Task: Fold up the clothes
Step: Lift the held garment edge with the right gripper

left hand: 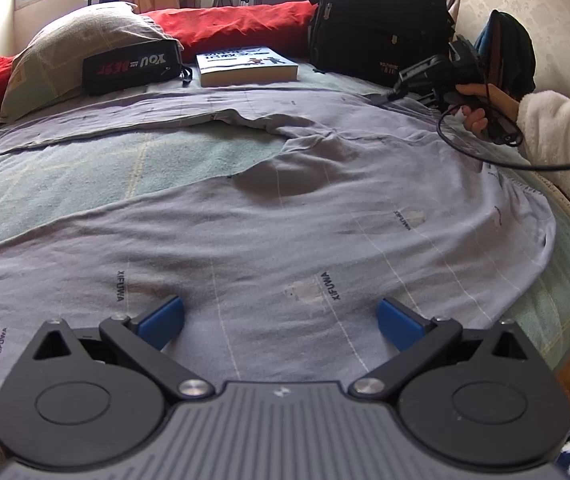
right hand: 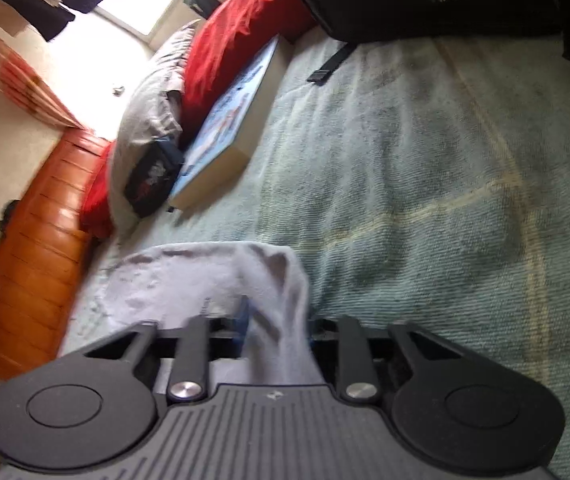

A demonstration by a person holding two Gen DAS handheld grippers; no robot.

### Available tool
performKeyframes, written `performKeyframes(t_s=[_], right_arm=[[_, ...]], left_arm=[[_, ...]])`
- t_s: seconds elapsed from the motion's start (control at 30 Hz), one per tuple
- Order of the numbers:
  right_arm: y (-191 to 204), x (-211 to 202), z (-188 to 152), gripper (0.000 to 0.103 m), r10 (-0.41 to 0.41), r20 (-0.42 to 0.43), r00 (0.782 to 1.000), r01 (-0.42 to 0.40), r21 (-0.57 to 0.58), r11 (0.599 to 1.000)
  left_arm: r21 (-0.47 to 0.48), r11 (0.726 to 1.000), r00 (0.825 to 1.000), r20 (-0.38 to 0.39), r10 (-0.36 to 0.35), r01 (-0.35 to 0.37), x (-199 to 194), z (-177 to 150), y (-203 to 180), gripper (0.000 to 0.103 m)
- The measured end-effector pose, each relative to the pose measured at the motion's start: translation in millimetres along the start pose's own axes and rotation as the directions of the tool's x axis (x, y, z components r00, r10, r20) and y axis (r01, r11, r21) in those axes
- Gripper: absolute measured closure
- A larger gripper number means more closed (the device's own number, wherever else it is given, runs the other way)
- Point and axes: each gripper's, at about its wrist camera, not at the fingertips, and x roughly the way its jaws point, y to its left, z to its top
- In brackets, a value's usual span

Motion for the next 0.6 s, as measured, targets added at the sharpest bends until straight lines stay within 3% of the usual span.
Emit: performKeyframes(t_s=[0.13,0.3,0.47,0.6], right_arm=[[9.2,-7.1,-4.7,0.094,-0.019,0.013,1.000,0.020,-0.030,0.999],[48.9,-18.2,-14.3,0.095,-0.052,0.019,0.998,0.054,-0.170,0.984],[85.4,-30.2,-25.9,0.095,-0.029,0.012,0.999,0.032,-0.281,0.959],[107.1,-38.5,-38.6,0.095,-0.007,0.004,1.000,0.008,-0.346,0.938]], left_arm=[[0.003,1.000,1.000,-0.004,0.005,-0.005,0.7,0.9,-0.6,0.001],[0.004,1.000,1.000,-0.017,0.011,-0.010,0.4,4.3,-1.9,0.001],[-0.018,1.000,1.000,-0.025,0.014,-0.014,-6.2,13.3,-0.5,0.001],[0.022,0.999,0.999,-0.010,0.041,-0.041,-14.6,26.1,-1.6,0.001]])
